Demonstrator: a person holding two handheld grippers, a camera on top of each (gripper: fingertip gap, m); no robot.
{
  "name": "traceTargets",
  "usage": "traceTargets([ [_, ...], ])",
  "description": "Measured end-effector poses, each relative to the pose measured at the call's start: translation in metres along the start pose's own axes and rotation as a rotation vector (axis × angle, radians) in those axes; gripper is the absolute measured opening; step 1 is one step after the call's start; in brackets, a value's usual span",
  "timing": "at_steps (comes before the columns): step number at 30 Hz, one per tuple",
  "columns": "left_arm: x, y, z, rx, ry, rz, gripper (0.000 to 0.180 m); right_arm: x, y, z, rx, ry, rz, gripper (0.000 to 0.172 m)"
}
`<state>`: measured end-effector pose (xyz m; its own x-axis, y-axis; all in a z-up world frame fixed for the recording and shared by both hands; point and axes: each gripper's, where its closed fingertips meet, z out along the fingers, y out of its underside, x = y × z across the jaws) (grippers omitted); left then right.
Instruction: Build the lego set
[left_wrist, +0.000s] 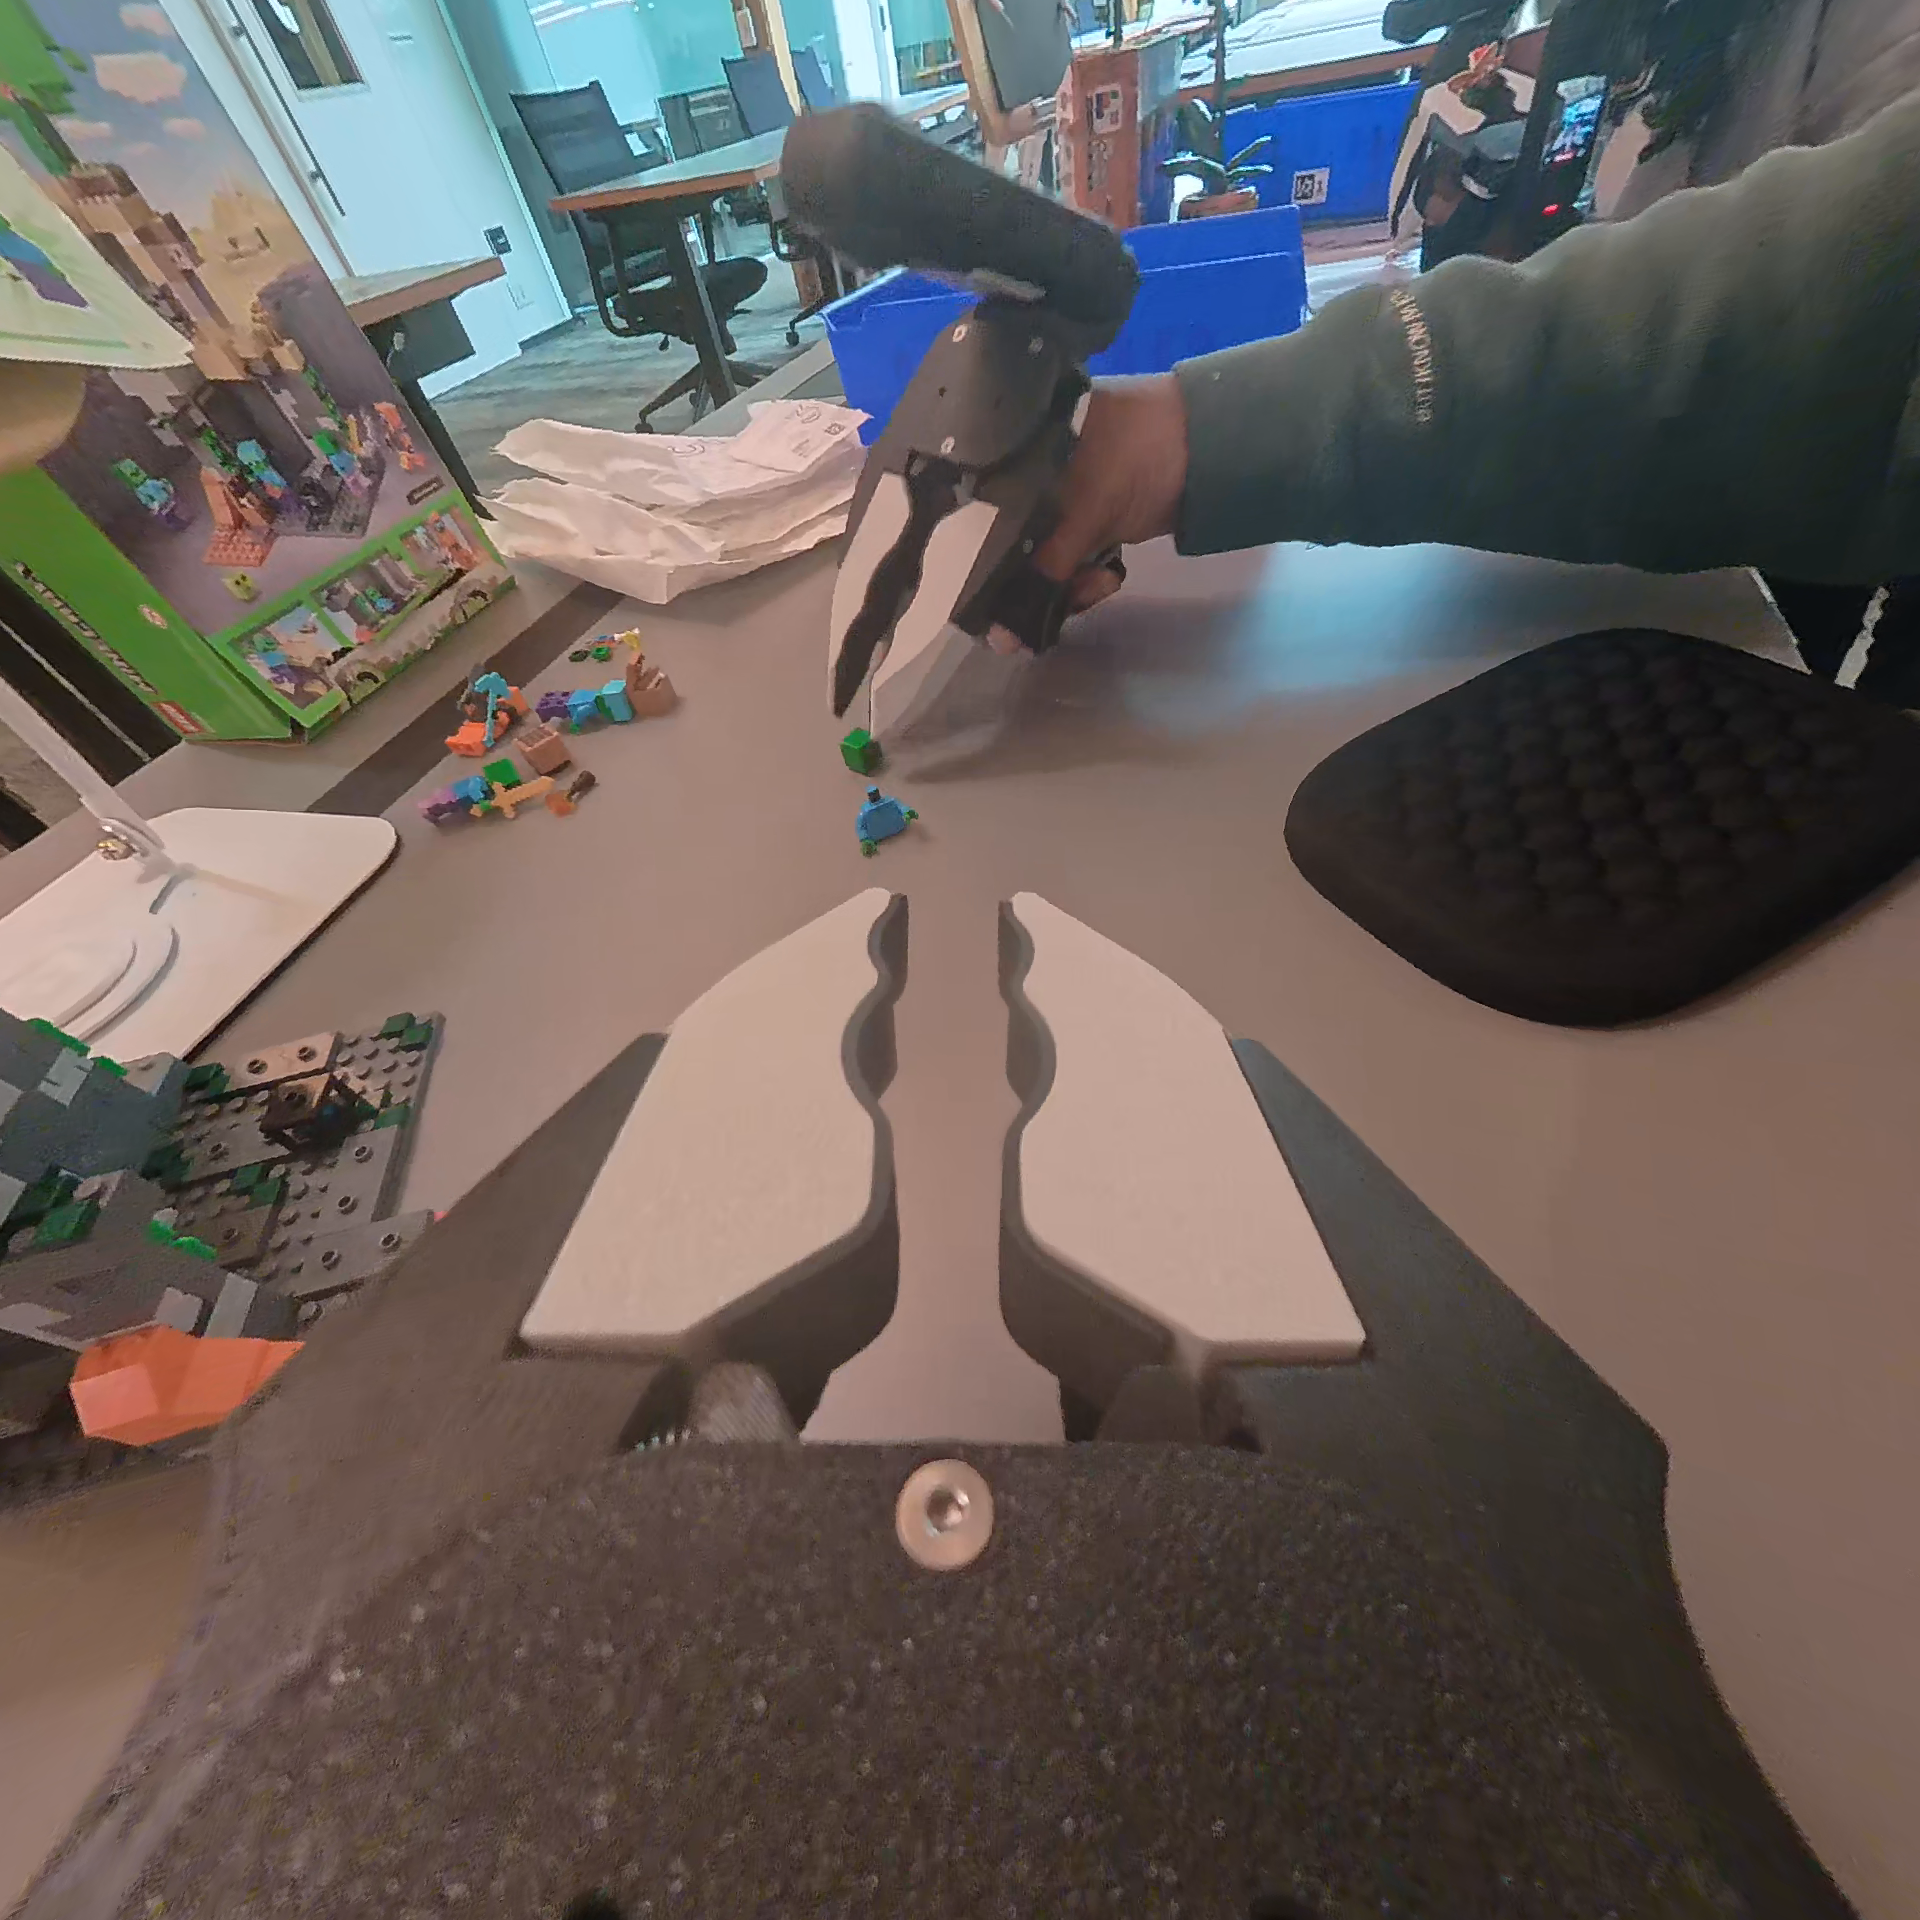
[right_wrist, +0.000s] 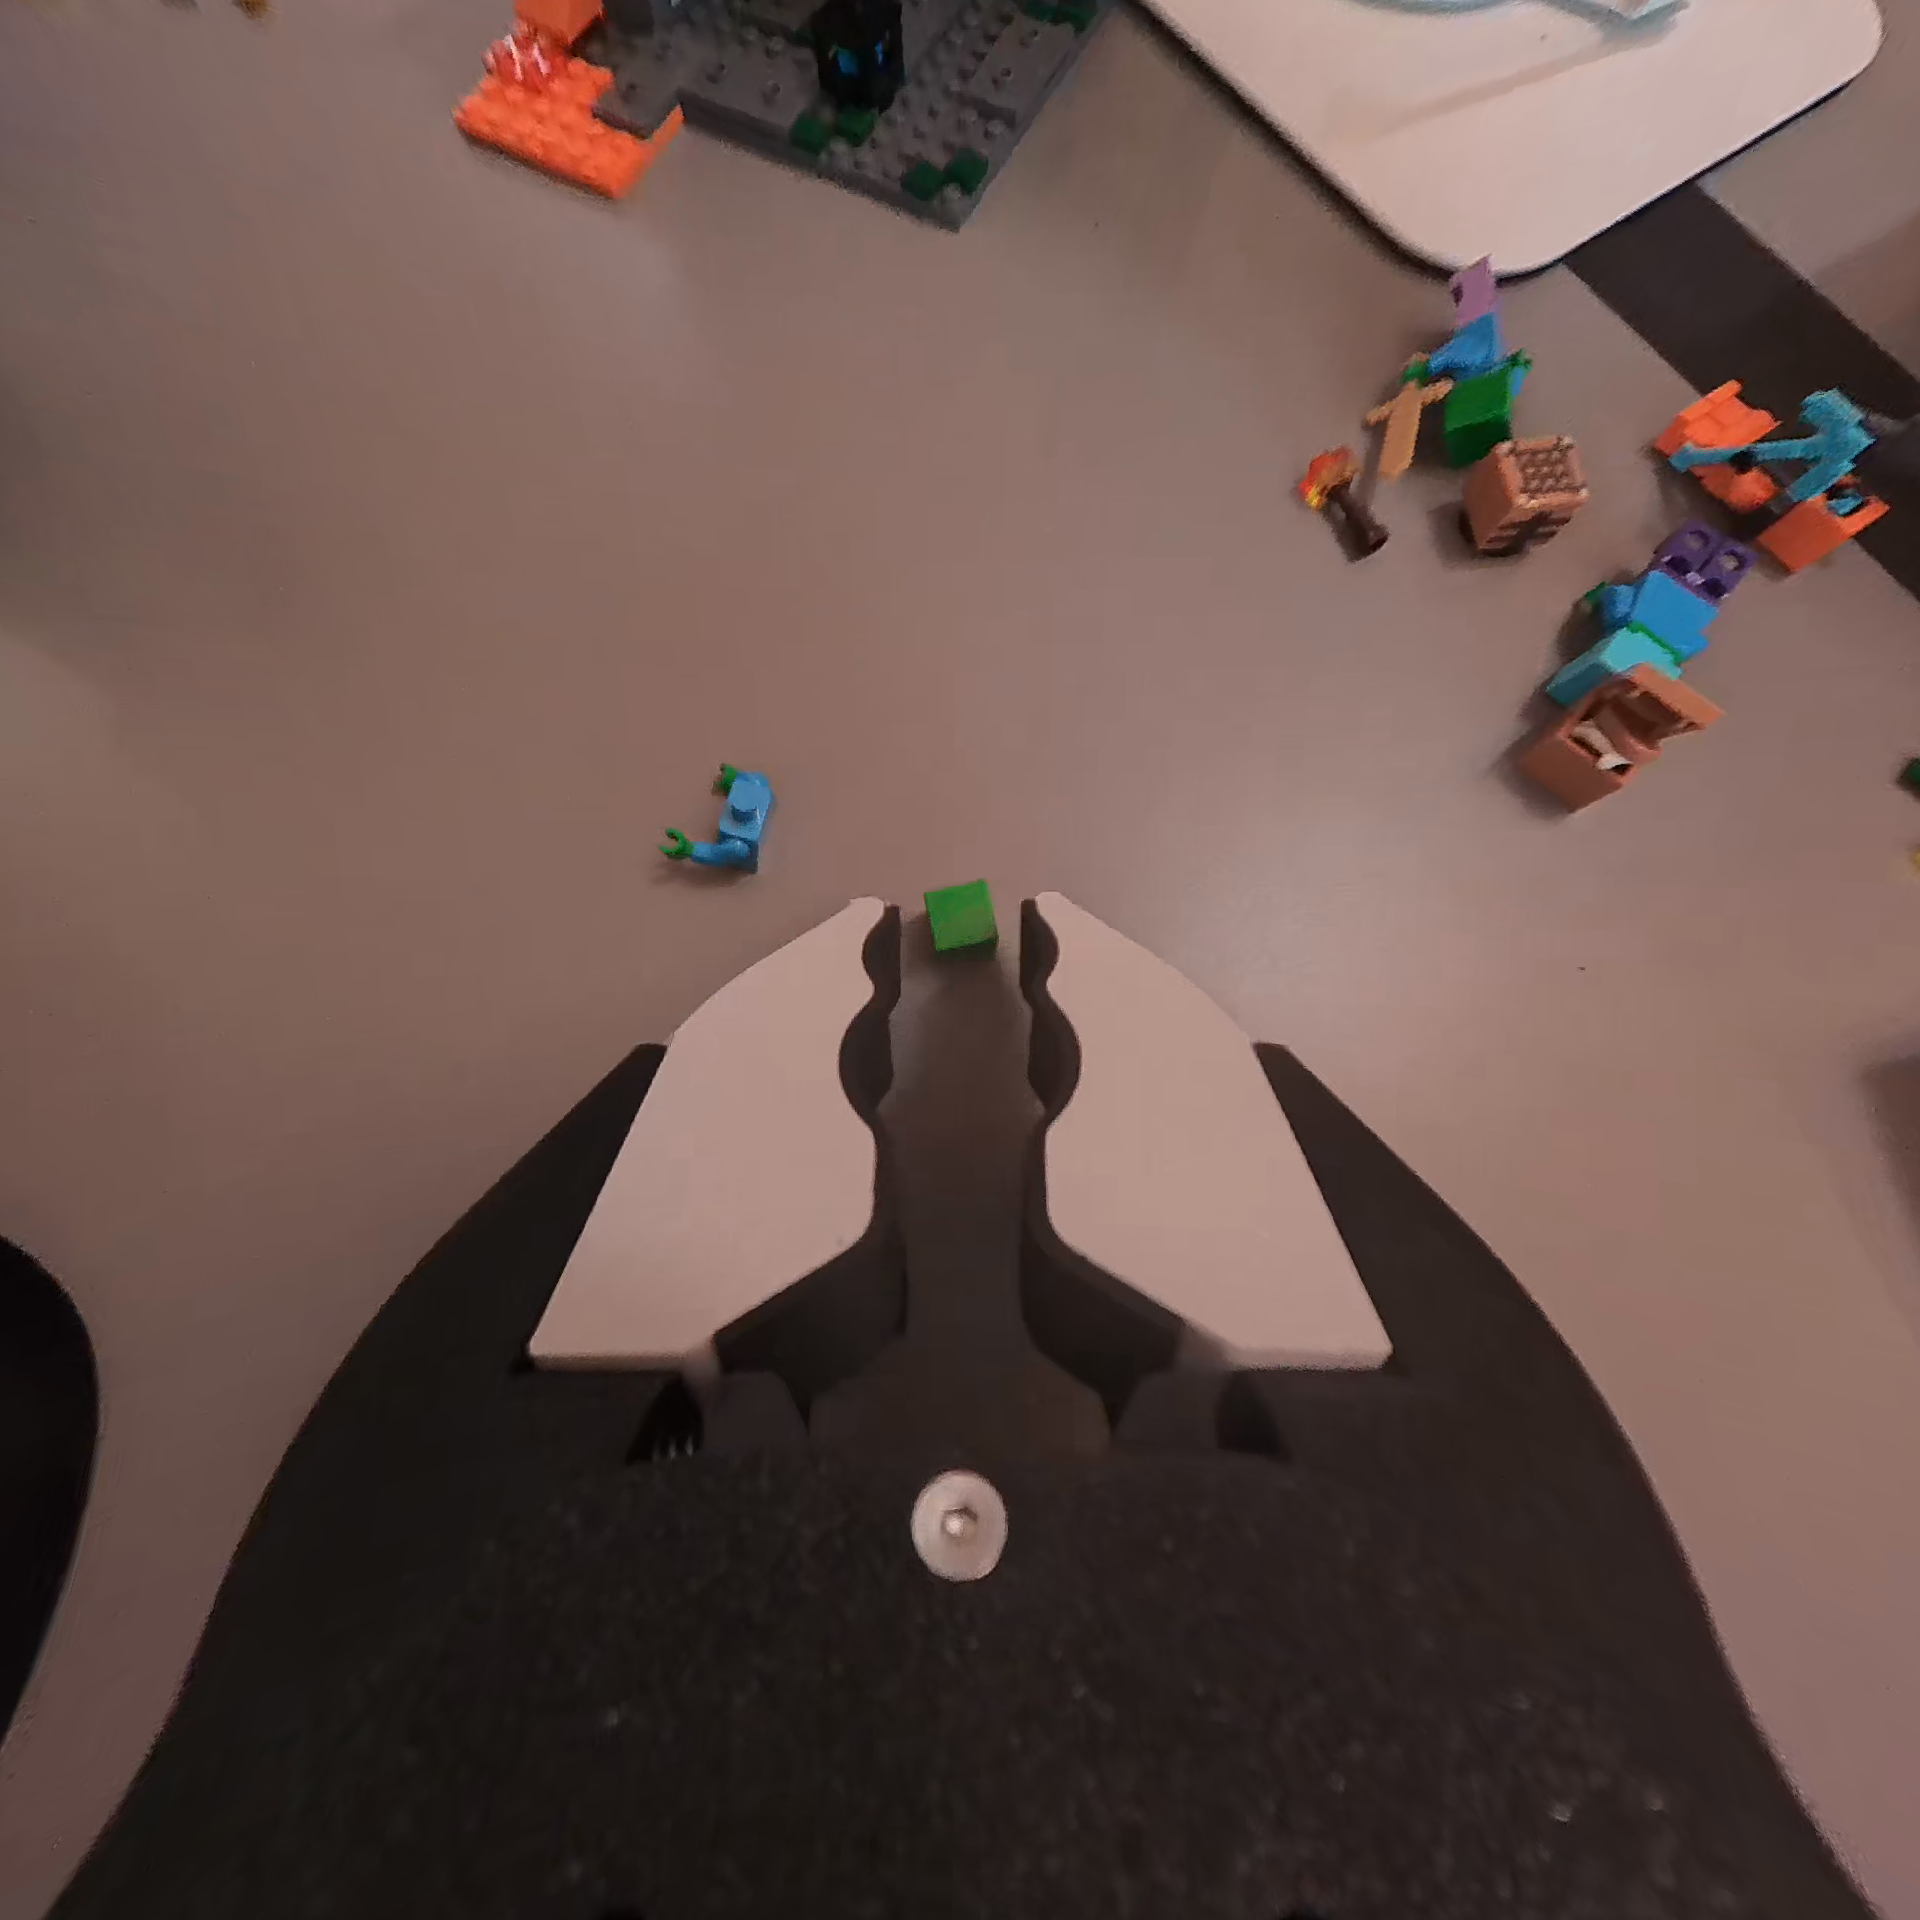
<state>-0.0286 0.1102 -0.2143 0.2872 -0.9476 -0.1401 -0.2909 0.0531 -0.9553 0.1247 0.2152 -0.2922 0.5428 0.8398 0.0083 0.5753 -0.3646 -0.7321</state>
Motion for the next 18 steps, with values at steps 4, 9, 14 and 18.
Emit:
traceTargets([
  [4, -0.004, 0.003, 0.000, -0.012, -0.013, -0.027, 0.017, -0.002, -0.028, -0.018, 0.110, 0.071, -0.005, 0.024],
  [9, -0.012, 0.003, -0.002, -0.004, -0.059, -0.026, 0.005, -0.022, -0.075, -0.041, 0.306, 0.154, 0.036, 0.000],
  [14, -0.027, 0.001, -0.009, 0.011, -0.140, -0.017, 0.000, -0.052, -0.110, -0.050, 0.484, 0.152, 0.135, 0.000],
  [18, -0.046, -0.004, -0.021, 0.047, -0.232, -0.023, 0.000, -0.067, -0.118, -0.045, 0.583, 0.150, 0.202, 0.000],
])
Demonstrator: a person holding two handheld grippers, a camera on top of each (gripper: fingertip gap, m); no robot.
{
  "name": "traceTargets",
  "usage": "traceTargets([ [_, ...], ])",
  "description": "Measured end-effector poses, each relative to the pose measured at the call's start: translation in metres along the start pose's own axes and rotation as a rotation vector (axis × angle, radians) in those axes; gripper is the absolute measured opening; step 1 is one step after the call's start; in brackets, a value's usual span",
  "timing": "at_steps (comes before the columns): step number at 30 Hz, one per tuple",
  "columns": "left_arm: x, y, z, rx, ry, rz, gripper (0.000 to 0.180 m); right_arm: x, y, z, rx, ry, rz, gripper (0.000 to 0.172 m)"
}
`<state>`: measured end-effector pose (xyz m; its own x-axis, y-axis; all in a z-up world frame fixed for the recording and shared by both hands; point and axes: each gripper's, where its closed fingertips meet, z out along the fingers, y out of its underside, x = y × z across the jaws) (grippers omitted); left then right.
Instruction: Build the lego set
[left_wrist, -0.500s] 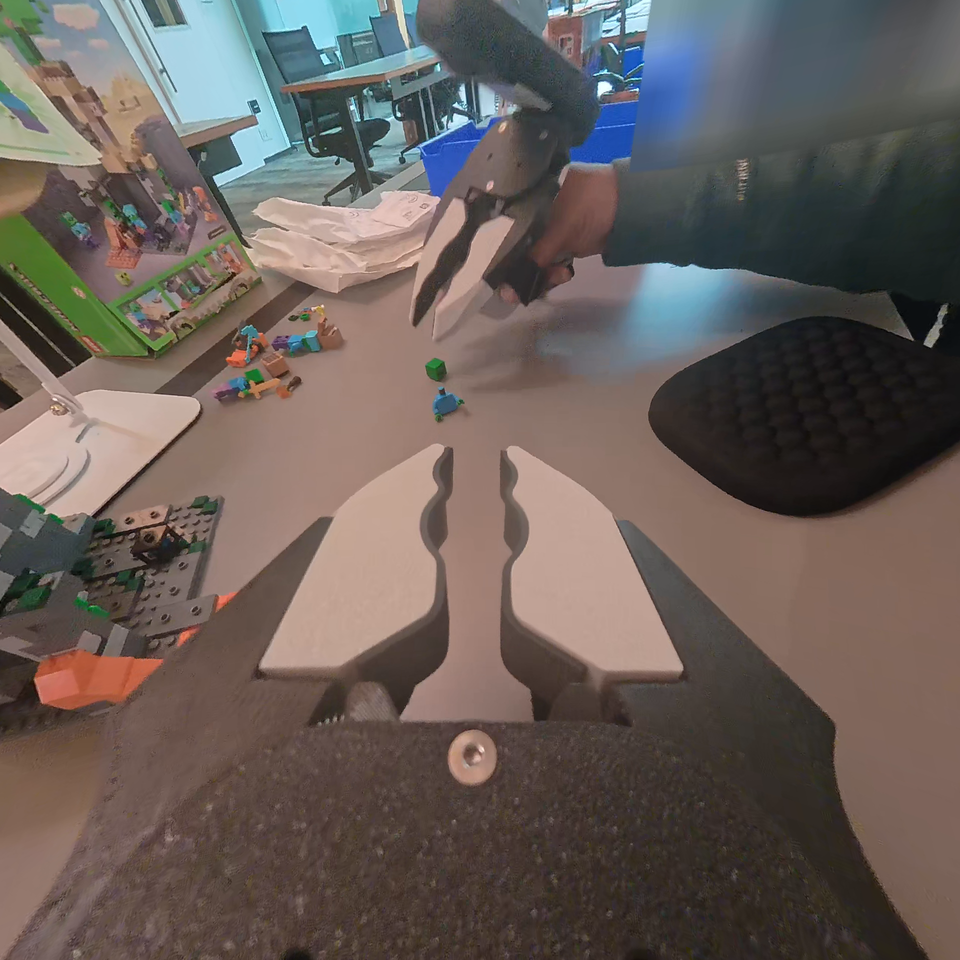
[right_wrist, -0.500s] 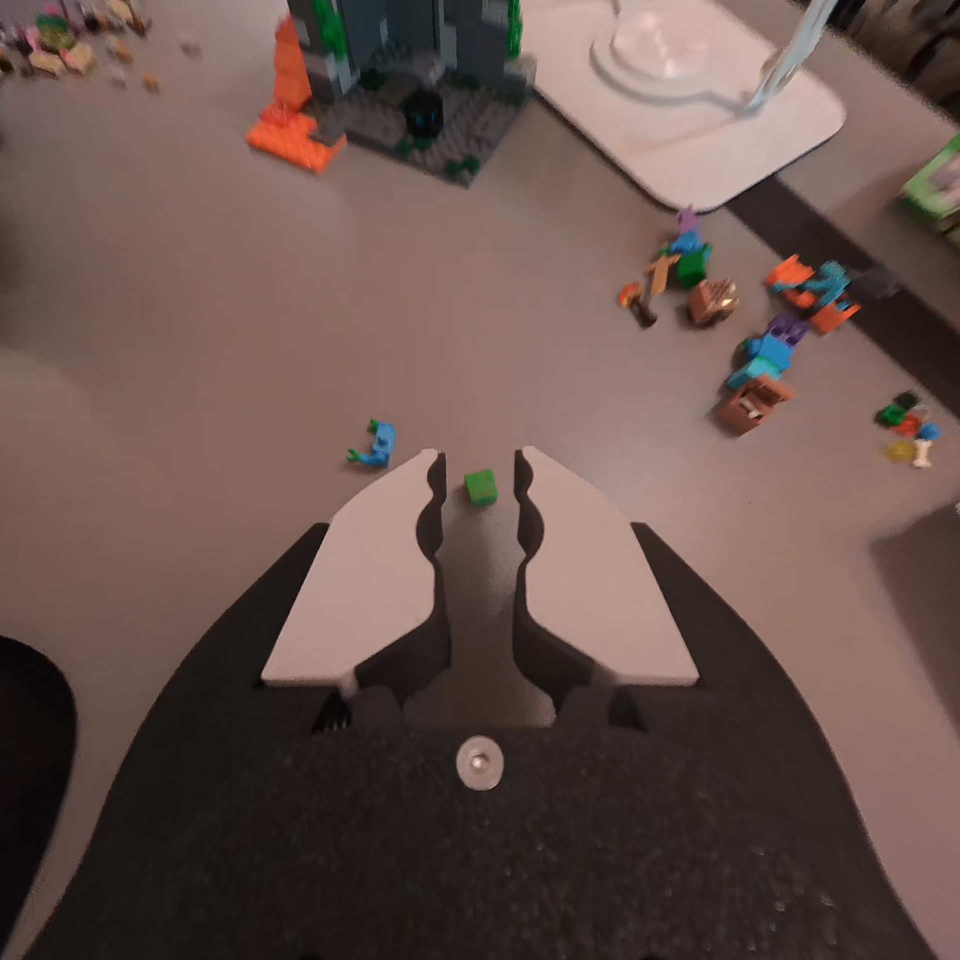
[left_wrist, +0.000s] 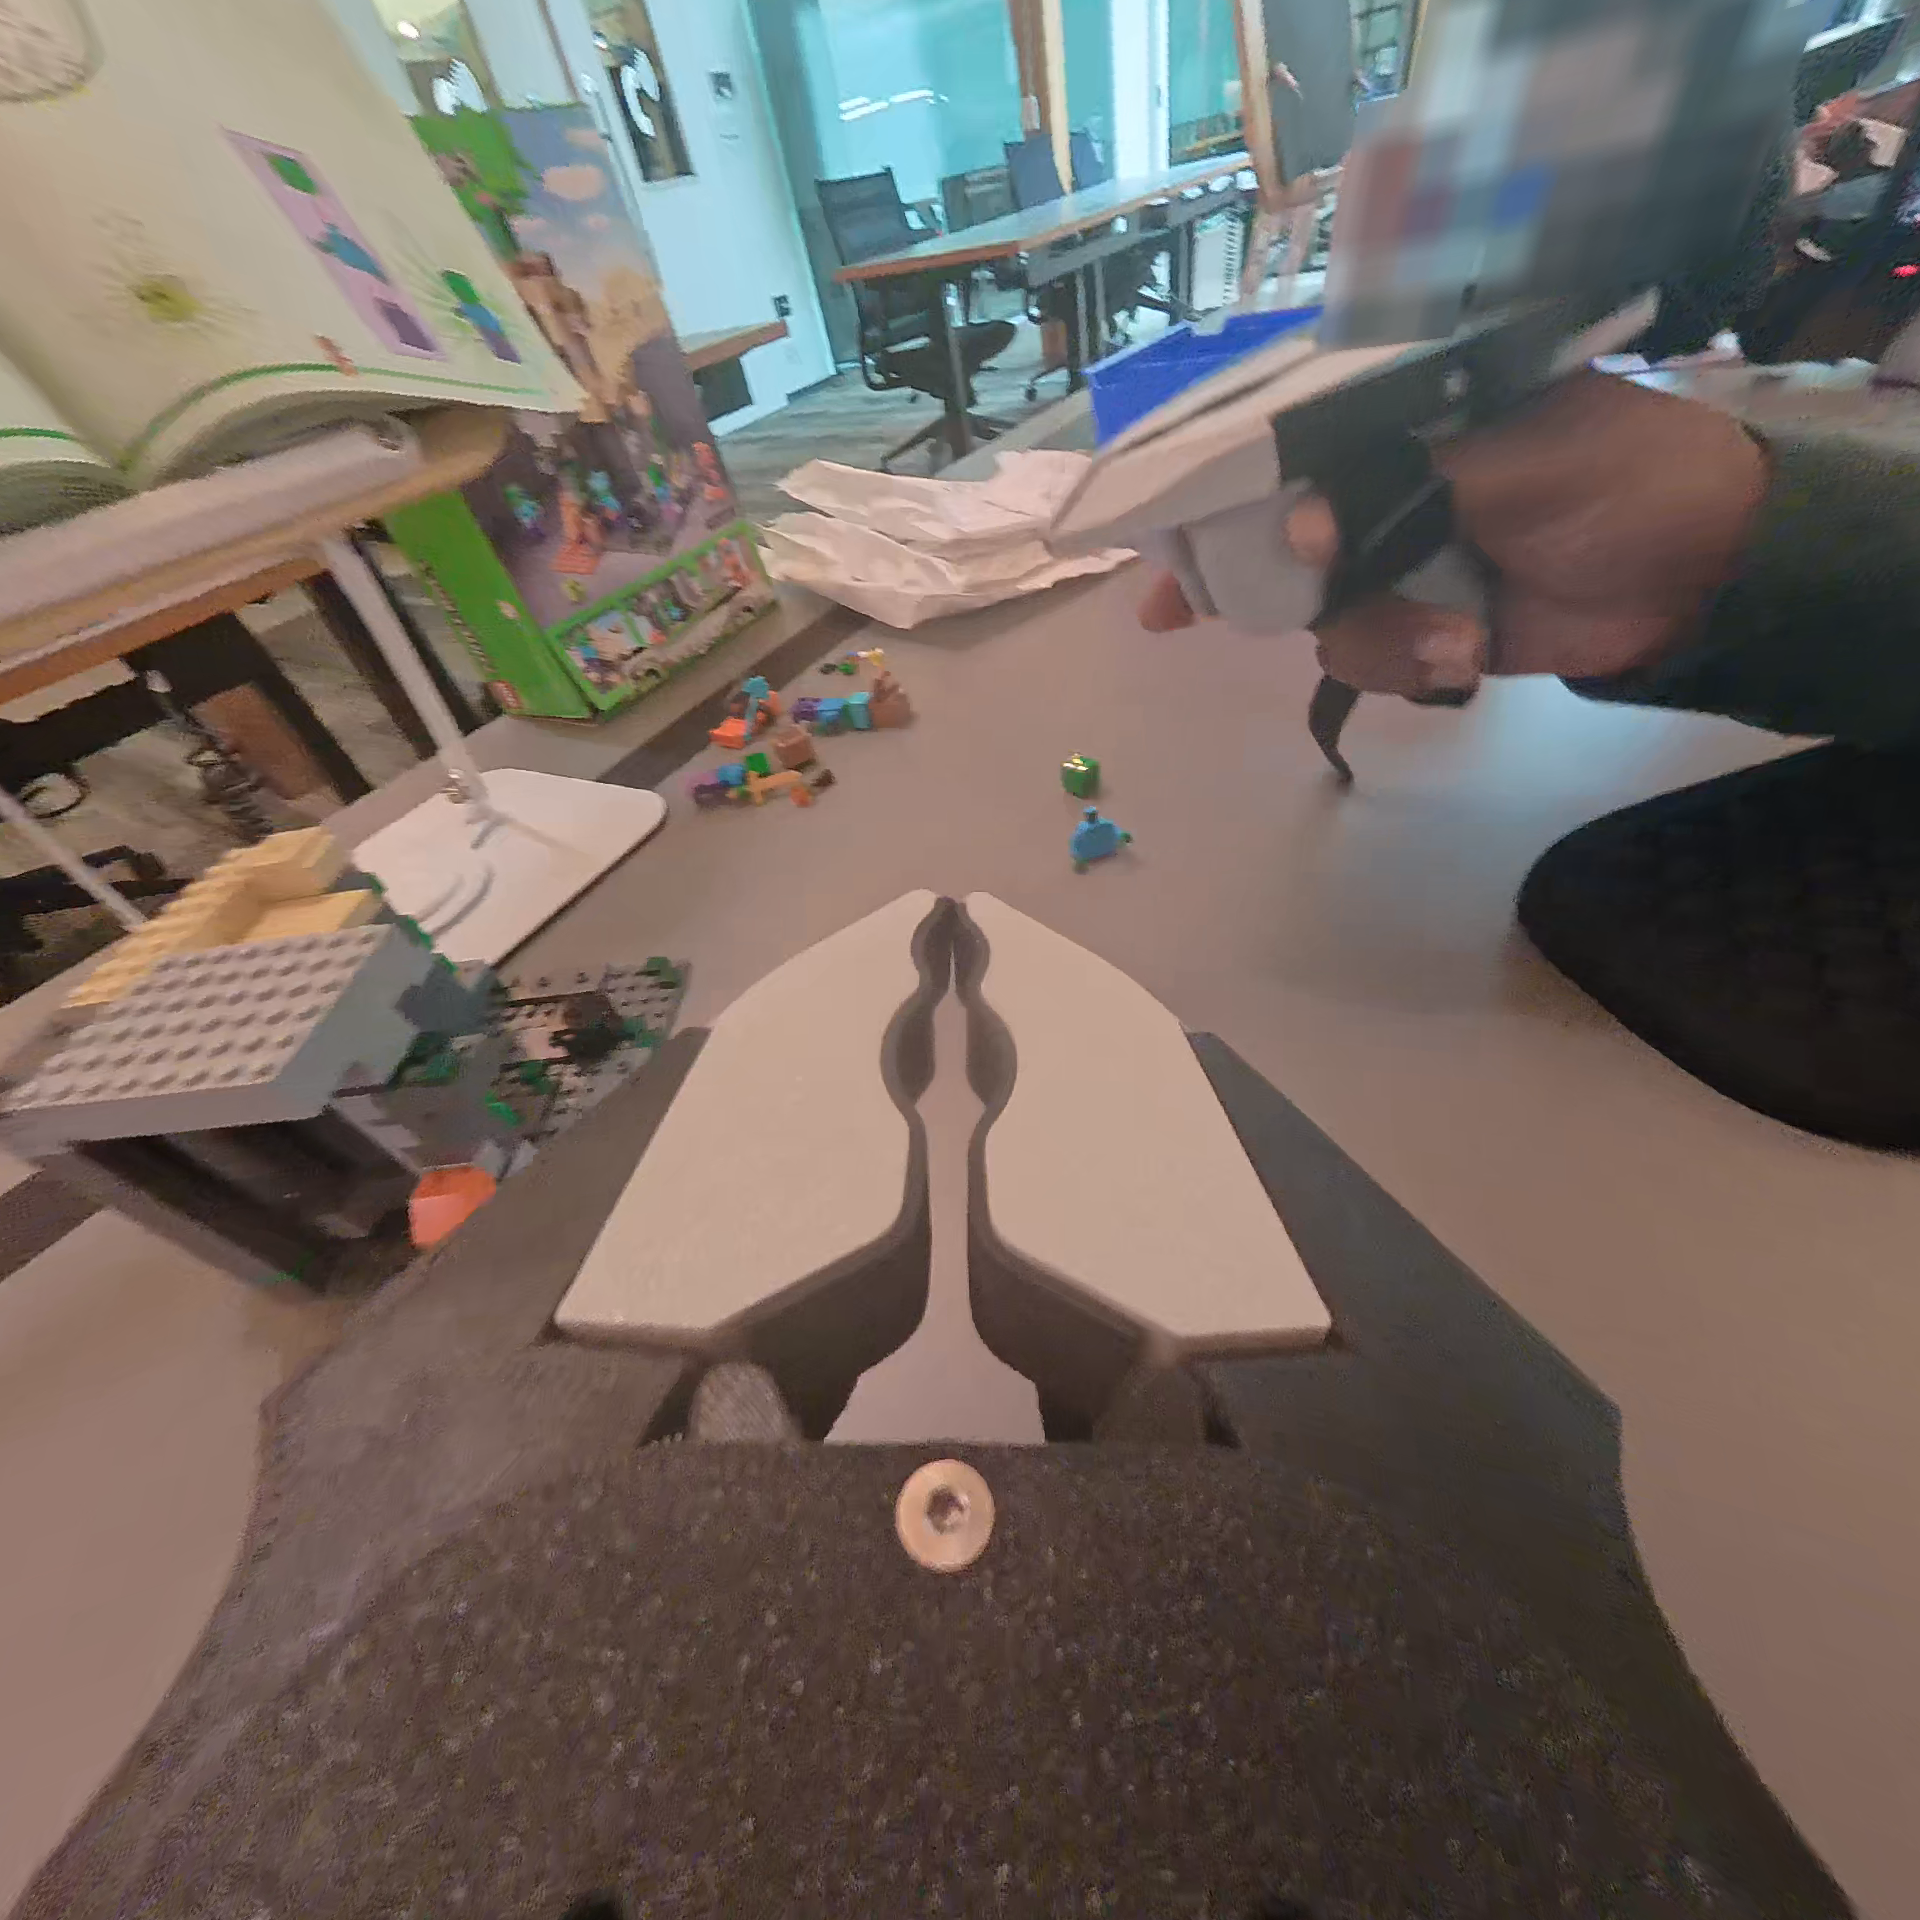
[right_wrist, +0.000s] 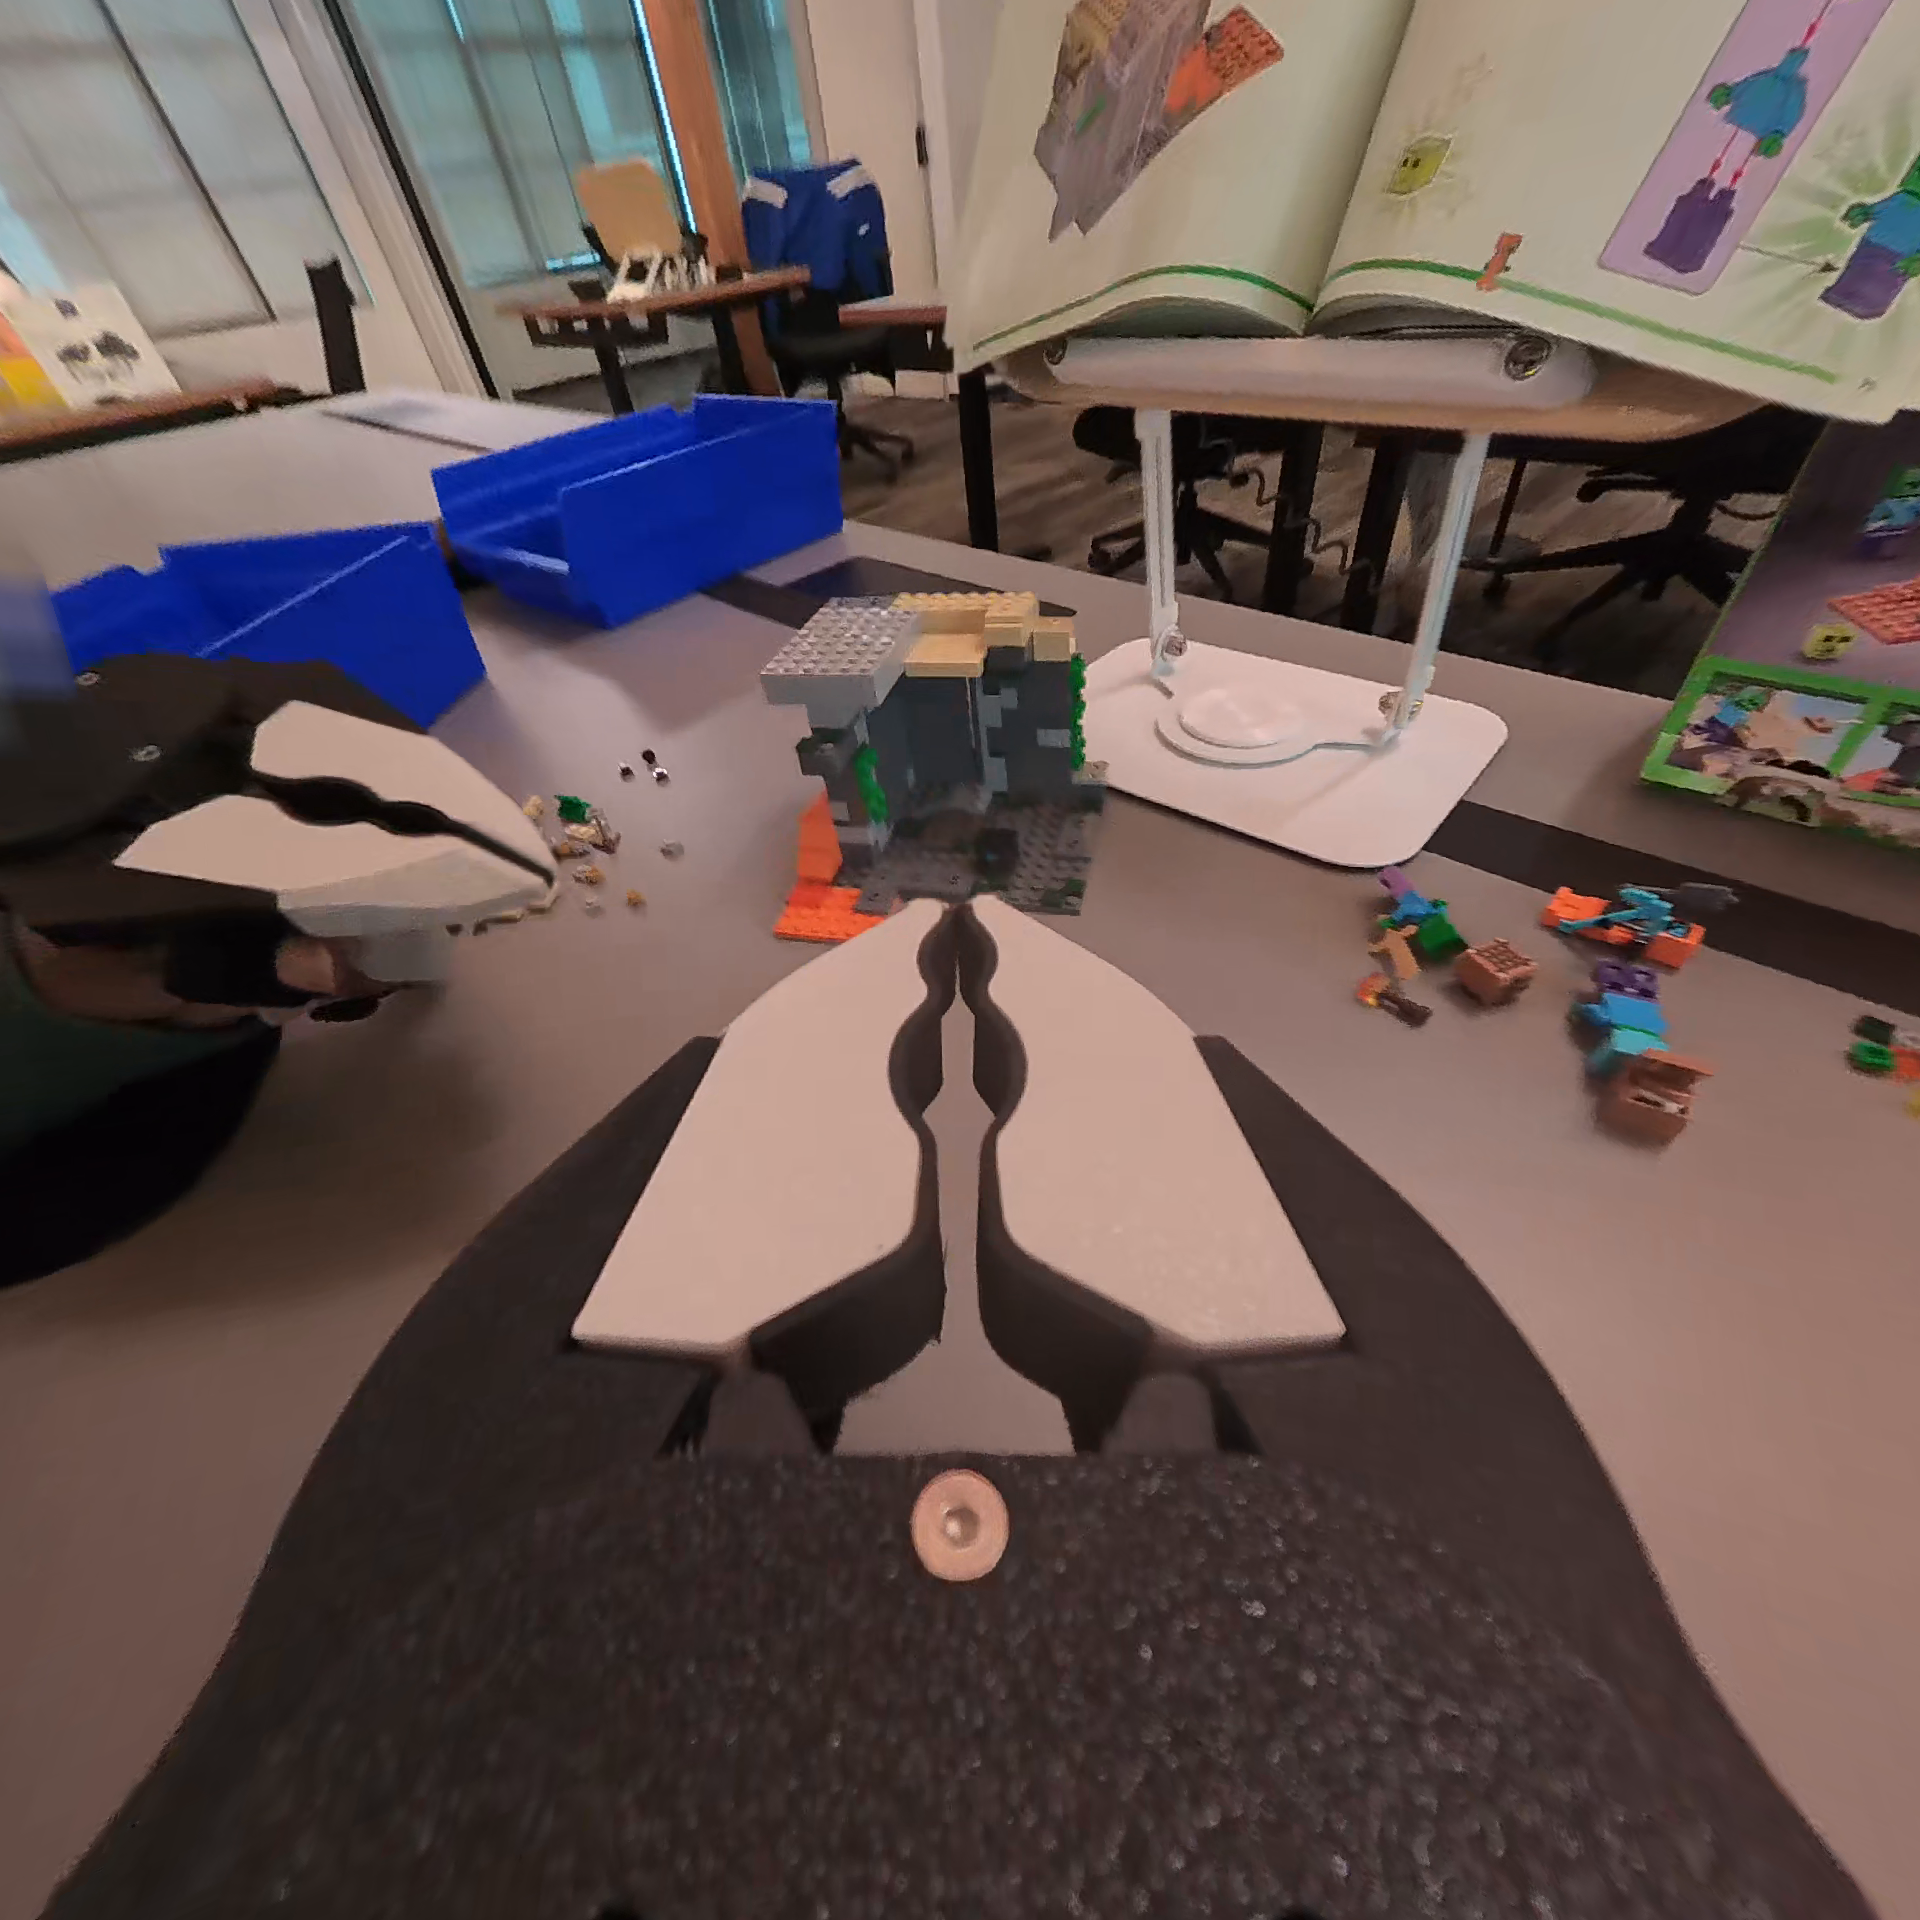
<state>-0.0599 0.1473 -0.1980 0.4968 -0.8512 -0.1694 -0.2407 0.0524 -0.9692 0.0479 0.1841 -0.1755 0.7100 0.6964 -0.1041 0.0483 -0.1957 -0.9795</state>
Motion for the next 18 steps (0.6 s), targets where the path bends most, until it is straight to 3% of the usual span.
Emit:
traceTargets([
  [8, -0.032, -0.025, -0.046, 0.033, -0.163, -0.012, 0.000, -0.012, 0.038, 0.012, -0.038, -0.043, -0.001, 0.000],
  [14, -0.050, -0.058, -0.130, 0.027, -0.307, -0.025, 0.004, -0.026, 0.044, 0.015, -0.061, -0.104, -0.024, 0.000],
  [18, -0.083, -0.058, -0.195, -0.063, -0.468, 0.009, 0.003, -0.031, 0.044, 0.014, -0.062, -0.127, -0.033, 0.000],
])
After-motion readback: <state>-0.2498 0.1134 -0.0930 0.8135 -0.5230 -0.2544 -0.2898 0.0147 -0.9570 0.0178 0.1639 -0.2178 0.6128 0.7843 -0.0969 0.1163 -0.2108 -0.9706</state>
